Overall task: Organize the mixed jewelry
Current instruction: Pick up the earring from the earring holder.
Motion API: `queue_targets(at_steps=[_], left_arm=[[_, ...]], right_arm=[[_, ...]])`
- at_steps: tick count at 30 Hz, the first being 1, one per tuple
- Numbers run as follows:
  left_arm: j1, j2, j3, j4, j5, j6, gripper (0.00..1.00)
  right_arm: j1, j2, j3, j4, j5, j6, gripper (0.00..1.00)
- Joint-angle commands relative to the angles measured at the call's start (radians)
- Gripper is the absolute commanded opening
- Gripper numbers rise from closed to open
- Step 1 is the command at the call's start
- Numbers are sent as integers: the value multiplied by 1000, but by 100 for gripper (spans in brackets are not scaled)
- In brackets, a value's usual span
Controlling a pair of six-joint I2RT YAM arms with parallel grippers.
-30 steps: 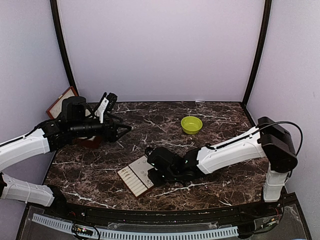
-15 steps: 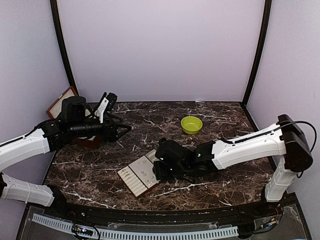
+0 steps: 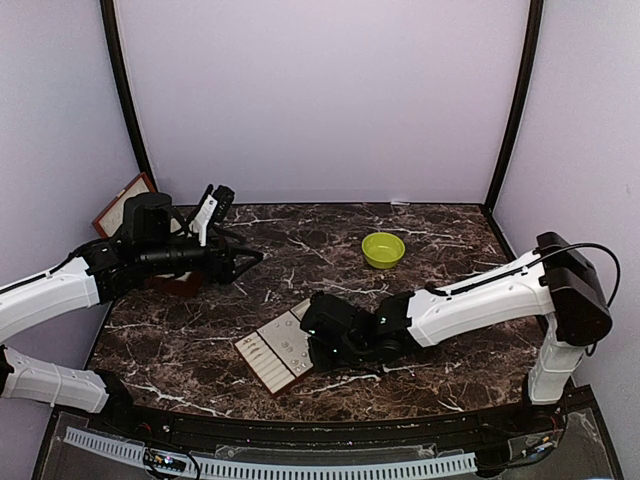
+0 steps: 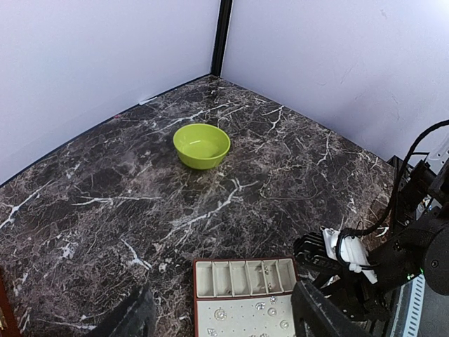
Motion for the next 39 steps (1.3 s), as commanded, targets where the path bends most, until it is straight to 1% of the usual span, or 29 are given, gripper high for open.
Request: queue_targets(at_steps=[1, 5, 13, 17, 39], left_arm=[[4, -20, 33, 0, 3, -2, 69], [4, -20, 32, 1, 4, -4, 69], [3, -17, 33, 1, 3, -2, 69], [3, -17, 33, 1, 3, -2, 69], [3, -17, 33, 1, 2, -2, 69]], right_arm=[[9, 20, 25, 22, -15, -28, 30], [10, 36, 26, 42, -35, -54, 27], [10, 47, 24, 46, -45, -90, 26], [10, 59, 28, 52, -48, -101, 25], [10, 94, 81, -12, -6, -150, 13]])
